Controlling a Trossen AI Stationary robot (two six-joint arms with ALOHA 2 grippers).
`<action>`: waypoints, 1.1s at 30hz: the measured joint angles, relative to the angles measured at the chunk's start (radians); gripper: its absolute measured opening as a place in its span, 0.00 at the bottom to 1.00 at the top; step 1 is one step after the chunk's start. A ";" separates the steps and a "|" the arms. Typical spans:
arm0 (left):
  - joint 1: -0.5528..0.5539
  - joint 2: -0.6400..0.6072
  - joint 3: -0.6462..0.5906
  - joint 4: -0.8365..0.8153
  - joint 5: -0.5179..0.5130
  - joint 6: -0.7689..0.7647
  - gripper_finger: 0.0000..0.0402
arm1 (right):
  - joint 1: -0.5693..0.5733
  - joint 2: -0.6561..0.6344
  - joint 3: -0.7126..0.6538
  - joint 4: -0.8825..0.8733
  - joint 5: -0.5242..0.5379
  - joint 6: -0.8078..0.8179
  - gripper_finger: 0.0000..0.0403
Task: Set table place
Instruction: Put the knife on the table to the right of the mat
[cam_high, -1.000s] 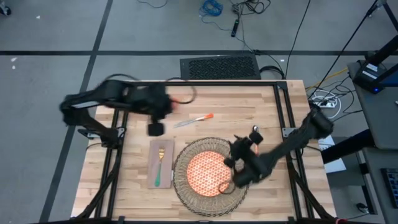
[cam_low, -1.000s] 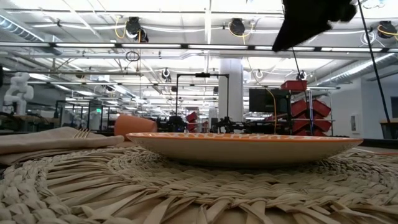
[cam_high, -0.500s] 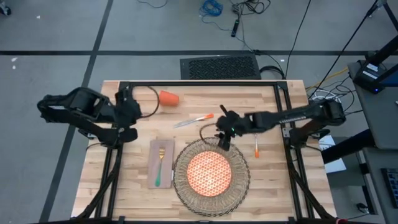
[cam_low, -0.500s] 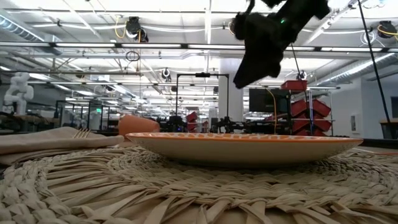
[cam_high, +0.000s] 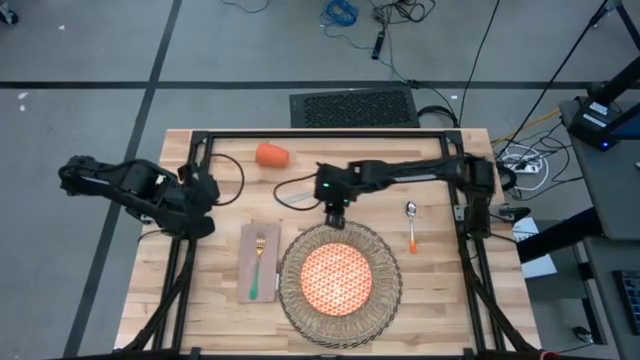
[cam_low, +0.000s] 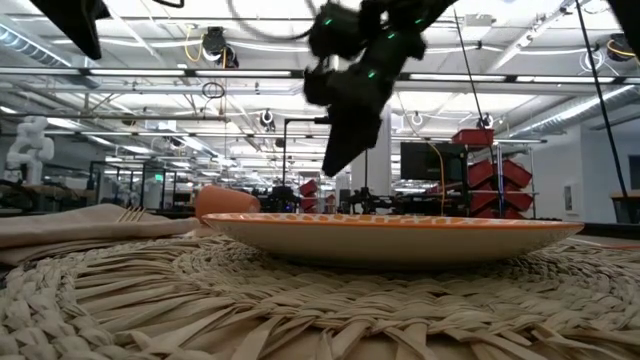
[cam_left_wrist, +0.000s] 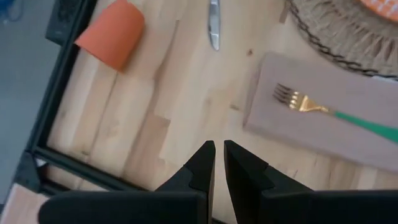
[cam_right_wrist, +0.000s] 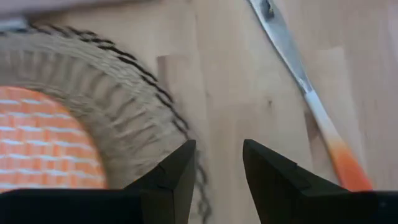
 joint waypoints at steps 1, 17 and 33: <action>-0.005 0.000 -0.006 0.011 0.004 -0.007 0.06 | -0.007 0.032 0.030 -0.018 0.000 -0.022 0.30; -0.081 -0.001 -0.030 0.117 0.005 -0.016 0.06 | -0.172 0.290 0.249 -0.138 0.000 -0.141 0.30; -0.086 -0.001 -0.030 0.129 -0.018 0.004 0.06 | -0.206 0.376 0.339 -0.234 0.008 -0.169 0.07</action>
